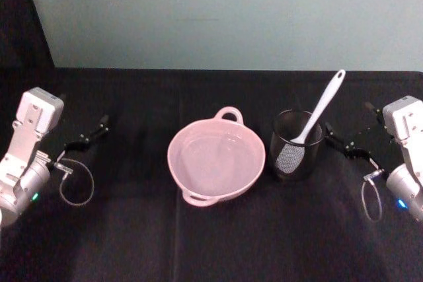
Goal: Use the one hand to pick up the spoon and stir the clear water in the bowl.
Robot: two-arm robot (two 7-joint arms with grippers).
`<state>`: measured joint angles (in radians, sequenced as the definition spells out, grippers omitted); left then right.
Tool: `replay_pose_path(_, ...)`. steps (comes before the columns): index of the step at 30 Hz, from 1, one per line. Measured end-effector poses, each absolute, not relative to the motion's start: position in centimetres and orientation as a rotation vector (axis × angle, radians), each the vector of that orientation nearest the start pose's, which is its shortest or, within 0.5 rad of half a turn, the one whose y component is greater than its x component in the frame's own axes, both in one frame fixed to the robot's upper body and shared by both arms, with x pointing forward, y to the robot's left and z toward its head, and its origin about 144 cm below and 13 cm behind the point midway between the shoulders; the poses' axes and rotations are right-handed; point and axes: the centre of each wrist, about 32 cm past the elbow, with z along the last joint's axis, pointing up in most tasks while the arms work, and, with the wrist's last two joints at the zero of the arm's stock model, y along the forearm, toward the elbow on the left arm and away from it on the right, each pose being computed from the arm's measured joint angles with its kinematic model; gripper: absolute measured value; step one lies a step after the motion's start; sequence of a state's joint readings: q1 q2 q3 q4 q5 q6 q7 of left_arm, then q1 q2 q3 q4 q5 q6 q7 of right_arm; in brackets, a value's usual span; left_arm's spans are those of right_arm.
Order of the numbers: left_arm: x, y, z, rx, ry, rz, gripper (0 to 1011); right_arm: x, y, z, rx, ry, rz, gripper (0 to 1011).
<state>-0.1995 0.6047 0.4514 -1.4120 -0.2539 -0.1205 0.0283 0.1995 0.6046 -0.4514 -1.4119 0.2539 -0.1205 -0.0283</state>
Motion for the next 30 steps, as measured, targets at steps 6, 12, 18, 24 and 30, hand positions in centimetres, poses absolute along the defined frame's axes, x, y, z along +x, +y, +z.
replay_pose_path(6, 48.86, 30.97, 113.98, 0.304, -0.285, 1.248, 1011, 48.86, -30.97, 113.98, -0.304, -0.285, -1.248, 1003)
replay_pose_path(12, 48.86, 30.97, 113.98, 0.305, -0.285, 1.248, 1011, 48.86, -30.97, 113.97, -0.305, -0.285, -1.248, 1003)
replay_pose_path(18, 48.86, 30.97, 113.98, 0.304, -0.285, 1.248, 1011, 48.86, -30.97, 113.98, -0.305, -0.285, -1.248, 1002)
replay_pose_path(24, 48.86, 30.97, 113.98, 0.304, -0.285, 1.248, 1011, 48.86, -30.97, 113.98, -0.305, -0.285, -1.248, 1002)
replay_pose_path(30, 48.86, 30.97, 113.98, 0.304, -0.285, 1.248, 1011, 48.86, -30.96, 113.98, -0.305, -0.285, -1.248, 1002)
